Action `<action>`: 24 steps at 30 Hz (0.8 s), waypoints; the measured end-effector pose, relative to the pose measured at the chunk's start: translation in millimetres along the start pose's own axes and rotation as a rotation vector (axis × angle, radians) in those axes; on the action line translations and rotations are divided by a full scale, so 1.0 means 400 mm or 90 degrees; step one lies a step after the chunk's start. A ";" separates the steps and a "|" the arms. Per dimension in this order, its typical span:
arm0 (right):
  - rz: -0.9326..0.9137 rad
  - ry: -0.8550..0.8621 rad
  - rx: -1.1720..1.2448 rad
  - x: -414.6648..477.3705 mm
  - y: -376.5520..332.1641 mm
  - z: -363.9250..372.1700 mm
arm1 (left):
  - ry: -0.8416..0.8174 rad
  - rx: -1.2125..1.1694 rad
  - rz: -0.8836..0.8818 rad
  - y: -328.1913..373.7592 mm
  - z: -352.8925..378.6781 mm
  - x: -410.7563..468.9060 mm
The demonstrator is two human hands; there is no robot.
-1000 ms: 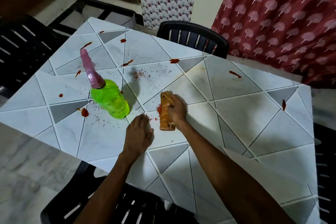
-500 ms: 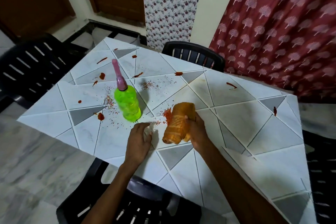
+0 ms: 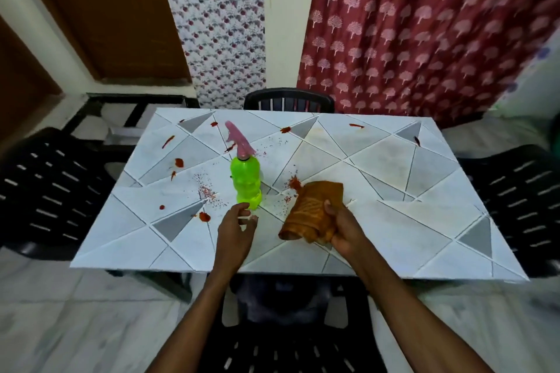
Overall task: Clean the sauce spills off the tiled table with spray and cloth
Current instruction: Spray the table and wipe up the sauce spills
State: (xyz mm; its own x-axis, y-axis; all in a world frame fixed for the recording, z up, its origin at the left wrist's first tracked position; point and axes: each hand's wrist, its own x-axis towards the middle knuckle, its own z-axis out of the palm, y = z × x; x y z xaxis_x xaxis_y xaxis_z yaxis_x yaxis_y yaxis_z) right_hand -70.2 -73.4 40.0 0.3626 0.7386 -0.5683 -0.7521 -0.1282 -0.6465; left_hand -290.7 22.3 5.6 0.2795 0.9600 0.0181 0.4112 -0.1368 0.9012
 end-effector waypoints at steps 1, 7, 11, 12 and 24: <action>-0.002 0.002 0.006 -0.004 0.003 0.008 | -0.002 -0.007 -0.002 0.004 -0.013 0.003; -0.002 0.035 -0.022 0.004 0.018 0.050 | 0.036 0.029 0.015 0.037 -0.070 0.067; -0.016 0.026 -0.028 0.027 0.047 0.105 | 0.052 0.041 0.040 0.044 -0.109 0.154; -0.017 0.032 -0.026 0.033 0.057 0.114 | 0.054 0.038 0.036 0.043 -0.115 0.174; -0.112 0.238 0.025 0.064 0.166 0.250 | -0.076 0.000 0.177 0.087 -0.081 0.389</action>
State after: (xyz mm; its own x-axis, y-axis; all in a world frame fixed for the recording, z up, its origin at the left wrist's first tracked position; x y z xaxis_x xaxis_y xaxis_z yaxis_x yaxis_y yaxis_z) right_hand -165.9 3.3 33.5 0.6565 0.4552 -0.6015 -0.6791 0.0097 -0.7339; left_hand -261.1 175.0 54.0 0.4810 0.8502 0.2138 0.3050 -0.3909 0.8684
